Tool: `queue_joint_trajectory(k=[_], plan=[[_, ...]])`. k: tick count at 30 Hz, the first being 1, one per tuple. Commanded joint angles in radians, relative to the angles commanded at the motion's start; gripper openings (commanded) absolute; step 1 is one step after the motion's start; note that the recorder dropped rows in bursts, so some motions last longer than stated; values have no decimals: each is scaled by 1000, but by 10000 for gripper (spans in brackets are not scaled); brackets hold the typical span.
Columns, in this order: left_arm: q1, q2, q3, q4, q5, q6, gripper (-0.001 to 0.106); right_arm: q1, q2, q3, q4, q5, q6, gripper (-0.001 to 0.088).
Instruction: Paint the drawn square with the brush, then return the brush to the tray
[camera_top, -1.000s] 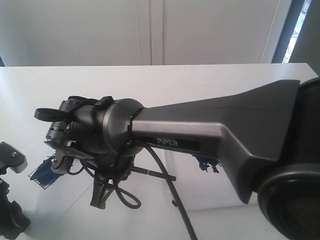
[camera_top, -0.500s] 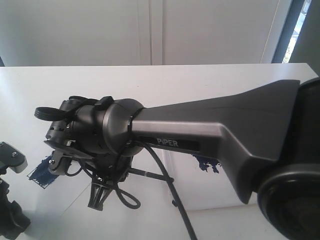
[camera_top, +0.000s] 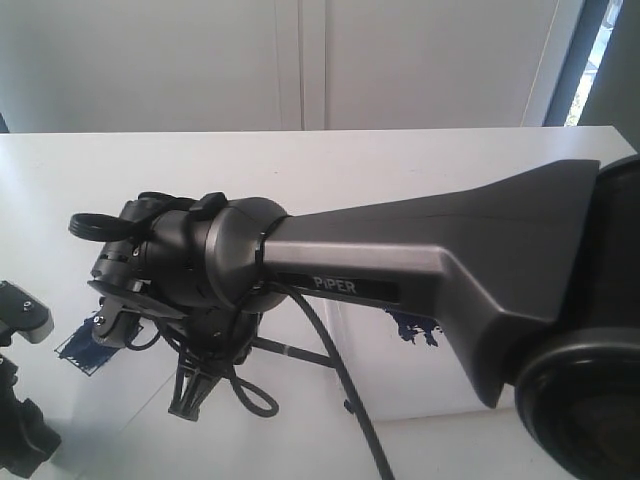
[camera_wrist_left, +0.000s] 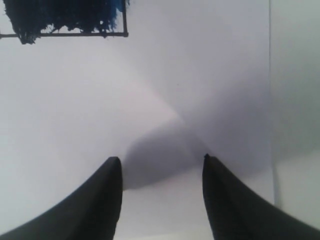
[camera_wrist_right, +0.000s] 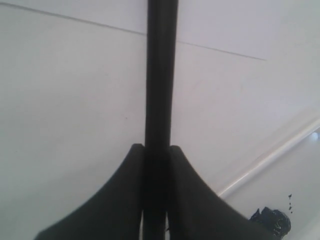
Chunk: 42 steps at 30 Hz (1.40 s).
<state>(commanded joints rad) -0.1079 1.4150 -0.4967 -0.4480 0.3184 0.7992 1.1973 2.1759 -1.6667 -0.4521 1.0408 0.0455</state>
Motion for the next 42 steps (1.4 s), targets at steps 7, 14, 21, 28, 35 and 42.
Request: queue_joint_trajectory(k=[7,14,21,28,35,42], plan=[[2,-71,-37,9,48,-16,536,0,0,0,0,7,-8,0],[2,-111,-37,12,83,-16,536,0,6,0,10,35,-8,0],[2,-111,-42,15,75,-18,536,0,62,0,10,79,-22,0],[4,-113,-101,73,123,-65,536,0,61,0,10,79,-22,0],[4,-187,-159,302,152,-271,536,0,61,0,10,77,-22,0],[4,-290,-227,360,146,-330,536,0,61,0,10,75,-22,0]])
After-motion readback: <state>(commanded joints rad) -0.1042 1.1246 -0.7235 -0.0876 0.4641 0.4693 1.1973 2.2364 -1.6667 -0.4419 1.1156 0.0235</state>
